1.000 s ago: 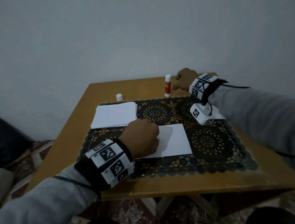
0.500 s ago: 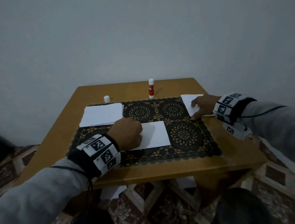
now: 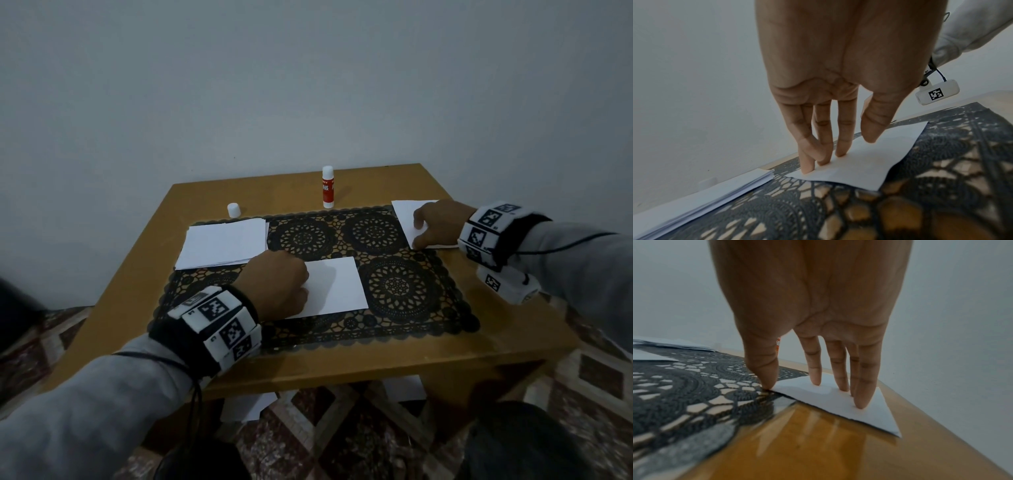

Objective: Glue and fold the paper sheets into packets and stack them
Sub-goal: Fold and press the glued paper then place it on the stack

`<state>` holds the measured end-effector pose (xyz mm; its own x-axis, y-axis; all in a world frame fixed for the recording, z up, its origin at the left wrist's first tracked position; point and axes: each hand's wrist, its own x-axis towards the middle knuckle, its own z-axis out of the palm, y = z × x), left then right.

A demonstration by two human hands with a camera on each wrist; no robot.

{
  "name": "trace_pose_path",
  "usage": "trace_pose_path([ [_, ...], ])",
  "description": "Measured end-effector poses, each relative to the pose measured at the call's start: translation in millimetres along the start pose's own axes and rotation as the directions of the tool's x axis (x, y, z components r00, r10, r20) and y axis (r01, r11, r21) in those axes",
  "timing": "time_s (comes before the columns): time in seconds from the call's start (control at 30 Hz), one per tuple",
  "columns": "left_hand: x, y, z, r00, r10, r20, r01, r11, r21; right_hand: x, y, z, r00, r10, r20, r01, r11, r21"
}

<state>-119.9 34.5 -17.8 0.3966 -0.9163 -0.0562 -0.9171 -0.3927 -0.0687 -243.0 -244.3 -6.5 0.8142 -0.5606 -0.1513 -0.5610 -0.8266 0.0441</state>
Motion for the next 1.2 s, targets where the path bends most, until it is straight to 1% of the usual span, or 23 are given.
trace_pose_path([
  [0.27,1.3,0.6,-0.5,1.000,-0.004,-0.003,0.004,1.000,0.009,-3.4,-5.8,4.1,0.998,-0.051,-0.041,0.050,0.998,-0.038],
  [0.53,0.4,0.9,0.5,1.000,-0.007,-0.011,0.008,1.000,0.005,-7.1,-3.9,4.9,0.994,-0.086,-0.060,0.084,0.996,-0.028],
  [0.67,0.6,1.6,-0.6,1.000,-0.011,-0.004,0.011,1.000,0.008,-9.9,-5.6,12.3,0.987,-0.132,-0.087,0.121,0.985,-0.125],
  [0.73,-0.1,1.5,-0.5,1.000,-0.009,0.000,0.009,1.000,0.008,-12.6,-7.1,16.3,0.987,-0.116,-0.114,0.098,0.983,-0.156],
  [0.77,-0.9,1.1,-0.8,1.000,-0.006,0.005,0.006,1.000,0.010,-13.9,-8.5,16.6,0.986,-0.105,-0.129,0.086,0.986,-0.141],
  [0.83,-1.9,-1.3,-1.2,1.000,0.005,0.018,-0.005,1.000,0.008,-16.6,-11.5,12.3,0.981,-0.099,-0.164,0.088,0.993,-0.075],
  [0.93,-3.0,-6.8,-2.4,0.999,0.032,0.039,-0.031,0.999,-0.020,-21.0,-19.7,0.1,0.956,-0.132,-0.261,0.145,0.989,0.030],
  [1.0,-3.3,-9.3,-3.7,0.998,0.025,0.054,-0.020,0.996,-0.091,-27.3,-28.5,-10.2,0.932,-0.139,-0.334,0.208,0.961,0.180],
  [1.07,-4.3,-9.7,-5.3,0.996,-0.018,0.089,0.034,0.983,-0.183,-35.2,-40.4,-21.5,0.907,-0.150,-0.394,0.297,0.890,0.345],
  [1.1,-5.0,-9.9,-6.9,0.994,-0.038,0.106,0.061,0.973,-0.222,-37.6,-46.6,-26.5,0.902,-0.130,-0.412,0.317,0.847,0.426],
  [1.17,-6.1,-11.9,-10.1,0.989,-0.075,0.124,0.109,0.949,-0.296,-41.4,-56.2,-35.7,0.917,-0.071,-0.393,0.314,0.734,0.602],
  [1.2,-6.5,-14.2,-11.4,0.989,-0.098,0.111,0.130,0.932,-0.338,-44.7,-61.3,-40.0,0.932,-0.045,-0.361,0.297,0.664,0.686],
])
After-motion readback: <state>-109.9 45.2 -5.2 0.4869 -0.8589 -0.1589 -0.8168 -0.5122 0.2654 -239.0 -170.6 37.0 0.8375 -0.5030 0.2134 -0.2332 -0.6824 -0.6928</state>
